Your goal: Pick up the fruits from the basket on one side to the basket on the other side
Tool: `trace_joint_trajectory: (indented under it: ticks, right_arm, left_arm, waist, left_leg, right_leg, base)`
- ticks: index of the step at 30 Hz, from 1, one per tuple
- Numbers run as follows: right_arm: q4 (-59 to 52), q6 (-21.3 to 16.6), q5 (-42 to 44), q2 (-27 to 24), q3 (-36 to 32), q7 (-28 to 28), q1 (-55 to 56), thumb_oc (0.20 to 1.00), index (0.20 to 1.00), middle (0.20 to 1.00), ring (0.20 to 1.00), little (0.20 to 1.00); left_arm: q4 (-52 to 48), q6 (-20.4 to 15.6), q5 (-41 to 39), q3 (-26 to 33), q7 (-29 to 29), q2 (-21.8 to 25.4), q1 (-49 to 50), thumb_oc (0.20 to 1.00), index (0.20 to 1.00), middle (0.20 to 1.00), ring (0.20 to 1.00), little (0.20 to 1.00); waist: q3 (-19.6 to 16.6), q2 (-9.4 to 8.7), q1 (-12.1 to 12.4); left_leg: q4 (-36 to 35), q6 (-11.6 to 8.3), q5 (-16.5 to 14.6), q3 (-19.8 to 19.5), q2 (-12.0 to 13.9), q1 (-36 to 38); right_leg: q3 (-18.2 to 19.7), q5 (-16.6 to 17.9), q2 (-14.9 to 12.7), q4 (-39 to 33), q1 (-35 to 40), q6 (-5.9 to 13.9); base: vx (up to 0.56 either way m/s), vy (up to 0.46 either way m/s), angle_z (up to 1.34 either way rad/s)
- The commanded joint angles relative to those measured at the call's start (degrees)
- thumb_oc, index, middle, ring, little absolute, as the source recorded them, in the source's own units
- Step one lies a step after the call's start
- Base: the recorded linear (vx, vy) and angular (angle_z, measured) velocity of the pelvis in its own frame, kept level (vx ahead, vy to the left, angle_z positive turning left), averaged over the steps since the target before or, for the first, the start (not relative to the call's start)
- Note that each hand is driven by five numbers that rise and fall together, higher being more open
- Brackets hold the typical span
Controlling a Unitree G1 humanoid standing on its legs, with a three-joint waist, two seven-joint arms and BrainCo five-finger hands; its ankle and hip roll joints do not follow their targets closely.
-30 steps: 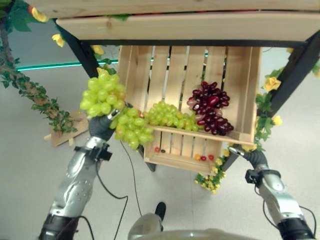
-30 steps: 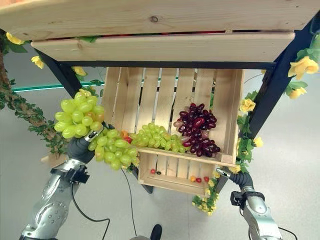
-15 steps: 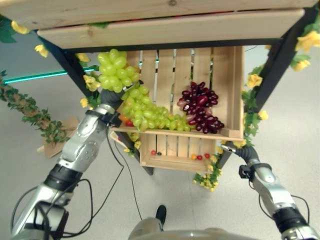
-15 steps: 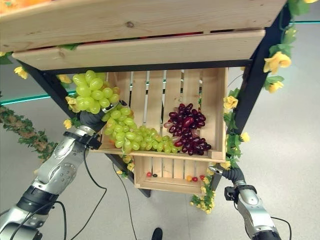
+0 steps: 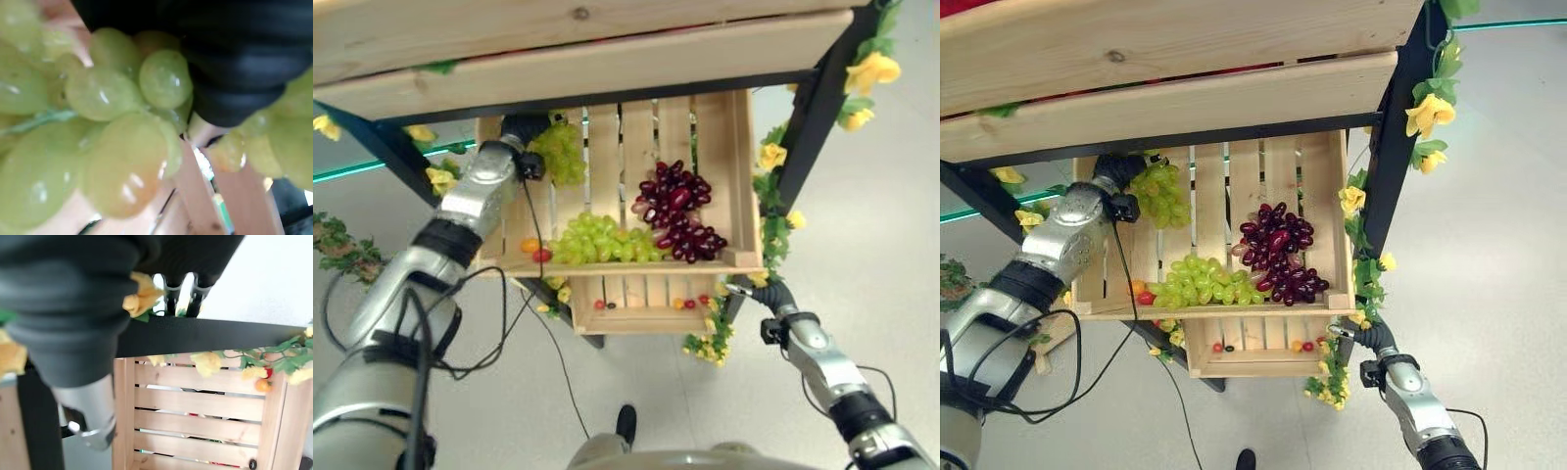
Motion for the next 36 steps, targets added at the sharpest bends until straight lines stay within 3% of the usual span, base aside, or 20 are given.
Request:
trace_joint_trajectory:
  ticks: [1, 3, 4, 7, 16, 21, 24, 26, 31, 34, 36]
  right_arm:
    - [-3.28, -2.47, 1.38, 1.86, 3.77, 1.29, -1.06, 1.0, 1.0, 1.0, 1.0, 1.0]
    - [-3.63, -2.89, 1.51, 1.78, 3.5, 1.12, -0.8, 1.0, 1.0, 1.0, 1.0, 1.0]
    - [-3.93, -3.24, 1.7, 1.59, 2.7, 0.74, -0.18, 1.0, 1.0, 1.0, 1.0, 1.0]
    - [-4.6, -3.5, 1.78, 1.04, 1.77, 0.58, 0.6, 1.0, 1.0, 1.0, 1.0, 1.0]
    - [-4.43, -3.64, 1.05, 1.13, 0.99, 1.22, 1.85, 1.0, 1.0, 1.0, 1.0, 1.0]
    - [-4.25, -3.37, 0.66, 1.48, -0.43, 1.46, 3.23, 1.0, 1.0, 1.0, 1.0, 1.0]
    - [-4.21, -3.06, 0.33, 1.96, -1.25, 1.52, 3.93, 1.0, 1.0, 1.0, 1.0, 1.0]
    - [-4.22, -2.75, 0.18, 2.52, -2.14, 1.76, 4.48, 1.0, 1.0, 1.0, 1.0, 1.0]
    - [-3.95, -2.61, -0.46, 3.99, -3.39, 2.07, 6.42, 1.0, 1.0, 1.0, 1.0, 1.0]
    - [-4.04, -2.99, -0.8, 5.01, -4.57, 1.6, 6.94, 1.0, 1.0, 1.0, 1.0, 1.0]
    - [-4.42, -3.18, -0.62, 5.31, -5.19, 1.57, 7.12, 1.0, 1.0, 1.0, 1.0, 1.0]
  left_arm:
    - [-2.92, -2.71, 23.83, 1.28, 8.52, 5.0, -12.02, 1.0, 1.0, 1.0, 1.0, 1.0]
    - [-6.16, -2.16, 27.63, 1.52, 10.75, 5.67, -11.23, 1.0, 1.0, 1.0, 1.0, 1.0]
    - [-9.28, -1.09, 34.9, 2.35, 13.6, 7.47, -10.44, 1.0, 1.0, 1.0, 1.0, 1.0]
    - [-13.95, -0.18, 41.64, 2.89, 14.55, 9.0, -9.44, 1.0, 1.0, 1.0, 1.0, 1.0]
    - [-22.93, -1.18, 44.83, 10.71, 14.89, 13.1, -0.32, 1.0, 1.0, 1.0, 1.0, 1.0]
    - [-32.79, -4.05, 40.93, 22.86, 14.49, 14.65, 13.8, 1.0, 1.0, 1.0, 1.0, 1.0]
    - [-39.11, -9.18, 28.23, 31.66, 11.2, 11.31, 25.81, 1.0, 1.0, 1.0, 1.0, 1.0]
    - [-43.73, -12.48, 14.01, 37.35, 6.89, 6.22, 35.25, 1.0, 1.0, 1.0, 1.0, 1.0]
    - [-56.05, -11.7, 0.46, 43.6, -0.9, -10.73, 52.69, 1.0, 1.0, 1.0, 1.0, 1.0]
    - [-61.9, -10.0, -4.95, 42.27, -4.57, -19.56, 58.47, 1.0, 1.0, 1.0, 1.0, 1.0]
    - [-65.34, -8.51, -8.27, 40.45, -7.52, -22.04, 60.67, 1.0, 1.0, 1.0, 1.0, 1.0]
  waist:
    - [-0.65, -1.2, 1.63]
    - [-0.61, -1.26, 1.78]
    - [-0.51, -1.5, 2.09]
    - [-0.27, -1.78, 2.35]
    - [0.14, -2.2, 3.35]
    - [0.46, -2.44, 4.15]
    - [0.69, -2.51, 4.72]
    - [0.9, -2.61, 5.19]
    - [1.08, -2.81, 5.52]
    - [1.45, -3.29, 5.66]
    - [1.67, -3.49, 5.63]
  left_leg:
    - [8.33, -3.74, -7.2, -0.31, 1.82, -4.95]
    - [8.35, -3.75, -7.22, -0.32, 1.86, -5.05]
    - [8.36, -3.78, -7.26, -0.32, 2.02, -5.13]
    - [8.58, -3.85, -7.42, -0.44, 2.18, -5.26]
    - [8.76, -4.3, -7.48, -0.97, 2.32, -5.56]
    - [8.99, -4.51, -7.5, -1.18, 2.4, -5.65]
    - [9.07, -4.57, -7.44, -1.43, 2.47, -5.87]
    - [9.15, -4.52, -7.4, -1.59, 2.41, -5.93]
    - [9.74, -4.46, -7.72, -1.51, 2.39, -6.26]
    - [9.9, -4.15, -7.89, -1.49, 2.39, -6.5]
    - [9.41, -3.88, -7.64, -1.41, 2.41, -6.47]
  right_leg:
    - [-1.35, -5.86, -2.99, 0.91, -1.2, 2.65]
    - [-1.35, -5.86, -3.01, 0.93, -1.29, 2.65]
    - [-1.43, -5.94, -2.87, 0.84, -1.24, 2.62]
    - [-1.35, -6.07, -2.63, 0.65, -1.11, 2.48]
    - [-1.32, -6.2, -2.02, -0.14, -0.56, 1.91]
    - [-1.29, -6.24, -1.61, -0.34, -0.55, 1.44]
    - [-1.17, -6.28, -1.38, -0.44, -0.63, 1.09]
    - [-1.05, -6.2, -1.27, -0.58, -0.69, 0.79]
    - [-0.66, -6.31, -0.79, -1.19, -0.45, -0.07]
    - [-0.47, -6.22, -0.7, -1.54, -0.38, -0.37]
    - [-0.25, -5.94, -0.74, -1.65, -0.65, -0.27]
  base:
    - [-0.01, -0.01, -0.05]
    - [0.0, -0.027, -0.05]
    - [0.0, -0.042, -0.02]
    - [0.0, -0.01, 0.0]
    - [0.0, -0.01, 0.01]
    - [0.0, -0.007, 0.0]
    - [0.0, 0.0, 0.0]
    - [0.0, 0.0, 0.0]
    - [0.0, -0.007, 0.02]
    - [0.0, 0.0, 0.0]
    - [0.0, 0.0, 0.0]
